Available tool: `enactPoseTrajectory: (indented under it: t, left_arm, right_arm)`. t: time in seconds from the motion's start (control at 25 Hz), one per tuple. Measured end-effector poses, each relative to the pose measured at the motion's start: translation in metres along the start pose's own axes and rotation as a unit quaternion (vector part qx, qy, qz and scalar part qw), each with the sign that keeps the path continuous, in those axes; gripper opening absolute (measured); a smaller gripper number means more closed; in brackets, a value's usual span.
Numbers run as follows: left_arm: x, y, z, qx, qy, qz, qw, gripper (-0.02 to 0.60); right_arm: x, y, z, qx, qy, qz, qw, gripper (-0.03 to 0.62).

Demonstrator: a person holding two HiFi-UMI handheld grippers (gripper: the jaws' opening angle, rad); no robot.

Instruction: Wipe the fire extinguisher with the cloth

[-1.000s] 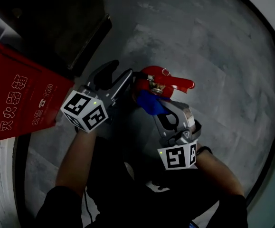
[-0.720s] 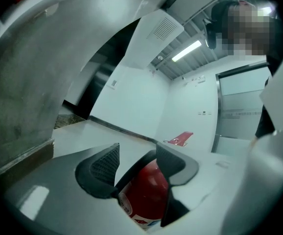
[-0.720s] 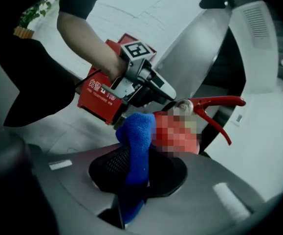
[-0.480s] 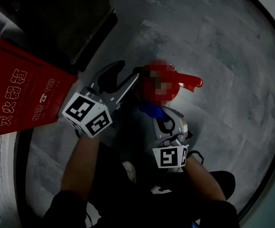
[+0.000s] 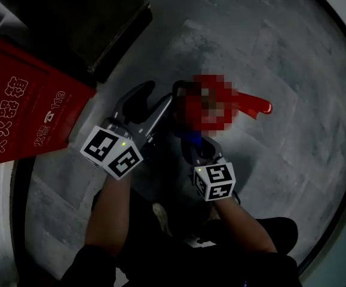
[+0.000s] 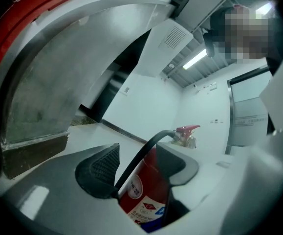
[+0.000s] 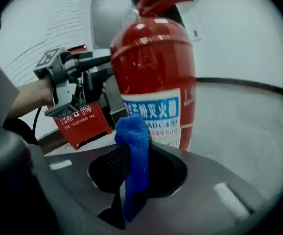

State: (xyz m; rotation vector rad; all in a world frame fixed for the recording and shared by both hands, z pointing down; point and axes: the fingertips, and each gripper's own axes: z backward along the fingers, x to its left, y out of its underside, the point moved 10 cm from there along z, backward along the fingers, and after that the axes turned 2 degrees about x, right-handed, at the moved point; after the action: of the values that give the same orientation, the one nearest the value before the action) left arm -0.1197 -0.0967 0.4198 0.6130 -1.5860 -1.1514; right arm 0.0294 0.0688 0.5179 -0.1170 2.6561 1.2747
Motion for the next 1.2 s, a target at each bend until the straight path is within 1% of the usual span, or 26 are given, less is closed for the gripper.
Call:
enactPoseTrajectory:
  t: [0.08, 0.16, 0.24, 0.28, 0.36, 0.44, 0.52, 0.6, 0.72, 0.92, 1.2]
  left_arm:
    - [0.000, -0.004, -0.001, -0.015, 0.001, 0.002, 0.9999, 0.233]
    - [0.000, -0.006, 0.001, -0.023, -0.001, 0.000, 0.9997, 0.233]
    - [-0.001, -0.006, 0.002, -0.020, -0.006, -0.006, 0.9998, 0.233]
    - [-0.002, -0.006, 0.002, -0.015, -0.008, -0.013, 0.9998, 0.234]
    - [-0.005, -0.007, 0.003, 0.000, -0.012, -0.035, 0.9993, 0.234]
    - [-0.008, -0.007, 0.005, 0.014, -0.015, -0.058, 0.9981, 0.235]
    - [-0.009, -0.007, 0.007, 0.021, -0.021, -0.068, 0.9972, 0.234]
    - [-0.008, -0.006, 0.010, 0.024, -0.027, -0.070, 0.9969, 0.234]
    - [-0.007, -0.006, 0.015, 0.027, -0.035, -0.071, 0.9965, 0.233]
    - [-0.004, -0.007, 0.023, 0.030, -0.042, -0.068, 0.9964, 0.234]
    - [-0.001, -0.006, 0.032, 0.037, -0.046, -0.068, 0.9959, 0.235]
  right_arm:
    - [-0.011, 0.015, -0.015, 0.027, 0.001, -0.049, 0.998, 0.064]
    - [-0.019, 0.030, -0.029, 0.047, 0.002, -0.095, 0.994, 0.064]
    - [-0.023, 0.042, -0.042, 0.058, 0.000, -0.129, 0.990, 0.064]
    - [-0.024, 0.046, -0.048, 0.061, -0.001, -0.138, 0.989, 0.064]
    - [-0.024, 0.050, -0.059, 0.064, -0.001, -0.134, 0.989, 0.066]
    - [-0.023, 0.053, -0.067, 0.067, -0.001, -0.112, 0.991, 0.066]
    - [-0.023, 0.056, -0.074, 0.074, 0.001, -0.091, 0.993, 0.067]
    - [-0.025, 0.062, -0.080, 0.083, 0.003, -0.091, 0.992, 0.067]
    - [-0.031, 0.071, -0.088, 0.095, 0.005, -0.110, 0.989, 0.067]
    - [-0.037, 0.086, -0.101, 0.118, 0.017, -0.125, 0.985, 0.067]
    - [-0.044, 0.099, -0.112, 0.129, 0.023, -0.116, 0.985, 0.066]
